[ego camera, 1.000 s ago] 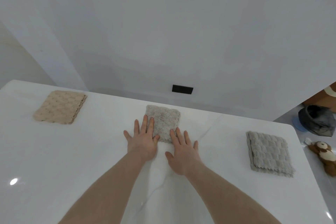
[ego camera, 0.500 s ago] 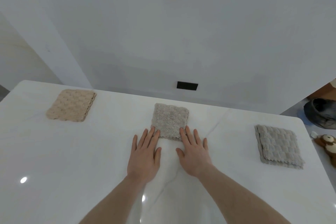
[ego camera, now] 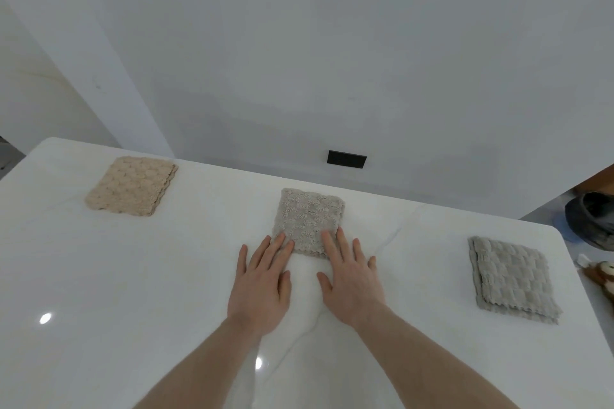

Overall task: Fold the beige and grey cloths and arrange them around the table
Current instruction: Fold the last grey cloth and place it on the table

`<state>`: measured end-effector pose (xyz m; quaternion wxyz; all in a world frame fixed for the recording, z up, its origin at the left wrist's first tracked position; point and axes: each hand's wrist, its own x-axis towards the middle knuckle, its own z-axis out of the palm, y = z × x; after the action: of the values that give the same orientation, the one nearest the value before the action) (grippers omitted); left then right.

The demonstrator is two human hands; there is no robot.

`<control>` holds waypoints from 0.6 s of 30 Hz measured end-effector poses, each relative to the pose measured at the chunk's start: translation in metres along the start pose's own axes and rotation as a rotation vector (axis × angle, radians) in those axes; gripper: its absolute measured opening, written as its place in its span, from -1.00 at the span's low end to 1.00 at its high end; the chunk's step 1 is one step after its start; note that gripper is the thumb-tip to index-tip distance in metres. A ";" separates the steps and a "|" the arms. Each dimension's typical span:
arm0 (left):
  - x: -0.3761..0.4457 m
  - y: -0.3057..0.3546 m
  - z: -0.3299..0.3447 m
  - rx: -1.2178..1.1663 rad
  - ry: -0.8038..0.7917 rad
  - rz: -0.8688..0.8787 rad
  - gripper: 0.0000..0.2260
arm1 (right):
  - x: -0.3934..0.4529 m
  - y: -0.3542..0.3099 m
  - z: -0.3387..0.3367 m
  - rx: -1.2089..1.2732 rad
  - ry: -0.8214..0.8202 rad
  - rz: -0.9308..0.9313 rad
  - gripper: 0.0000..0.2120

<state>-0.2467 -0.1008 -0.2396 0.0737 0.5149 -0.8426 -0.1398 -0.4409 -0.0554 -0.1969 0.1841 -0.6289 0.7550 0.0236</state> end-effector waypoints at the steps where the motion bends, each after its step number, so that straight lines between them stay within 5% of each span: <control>1: 0.000 0.001 0.000 0.006 -0.004 -0.006 -0.45 | 0.000 0.000 0.000 -0.011 0.007 -0.016 -0.30; 18: 0.009 0.023 -0.024 -0.043 -0.132 -0.116 -0.43 | 0.009 0.001 -0.010 0.142 -0.086 0.034 -0.29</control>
<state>-0.2643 -0.1027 -0.2096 0.0207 0.5507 -0.8113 -0.1954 -0.4458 -0.0659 -0.1904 0.2603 -0.5996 0.7568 0.0001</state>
